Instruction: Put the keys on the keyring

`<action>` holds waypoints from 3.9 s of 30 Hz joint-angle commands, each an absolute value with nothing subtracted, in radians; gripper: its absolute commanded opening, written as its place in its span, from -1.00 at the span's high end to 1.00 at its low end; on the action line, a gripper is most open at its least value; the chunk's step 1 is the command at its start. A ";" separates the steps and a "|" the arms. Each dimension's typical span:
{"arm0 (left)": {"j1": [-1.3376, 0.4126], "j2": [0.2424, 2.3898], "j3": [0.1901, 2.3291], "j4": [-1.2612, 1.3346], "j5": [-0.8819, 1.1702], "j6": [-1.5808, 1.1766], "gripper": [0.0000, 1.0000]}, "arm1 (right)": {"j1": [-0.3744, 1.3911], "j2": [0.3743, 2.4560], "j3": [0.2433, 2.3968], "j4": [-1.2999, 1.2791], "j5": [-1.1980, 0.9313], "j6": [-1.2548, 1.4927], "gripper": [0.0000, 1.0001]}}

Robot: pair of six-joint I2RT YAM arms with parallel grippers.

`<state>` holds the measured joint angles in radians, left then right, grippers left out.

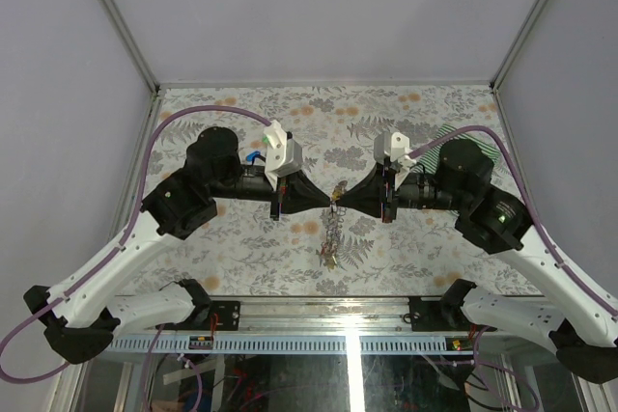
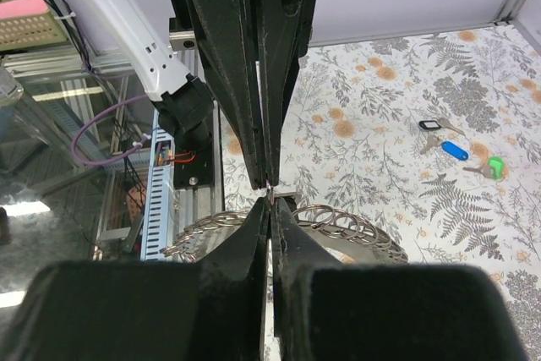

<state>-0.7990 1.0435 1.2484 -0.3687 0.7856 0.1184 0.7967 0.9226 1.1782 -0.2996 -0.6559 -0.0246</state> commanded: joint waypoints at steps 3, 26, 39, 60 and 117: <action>-0.806 1.041 1.240 -0.322 0.796 0.149 1.00 | 0.801 0.848 1.161 -0.104 -0.599 0.052 1.00; -0.809 0.962 1.091 -0.056 0.842 0.026 1.00 | 0.800 0.769 0.926 0.460 -0.487 0.347 1.00; -0.815 0.909 1.056 0.133 0.766 -0.091 0.76 | 0.800 0.710 0.708 0.814 -0.406 0.361 1.00; -0.821 0.927 0.942 0.483 0.703 -0.322 0.22 | 0.800 0.718 0.814 0.699 -0.515 0.268 1.00; -0.848 1.043 1.317 -0.396 0.695 0.118 1.00 | 0.801 0.700 1.040 0.090 -0.494 0.083 0.28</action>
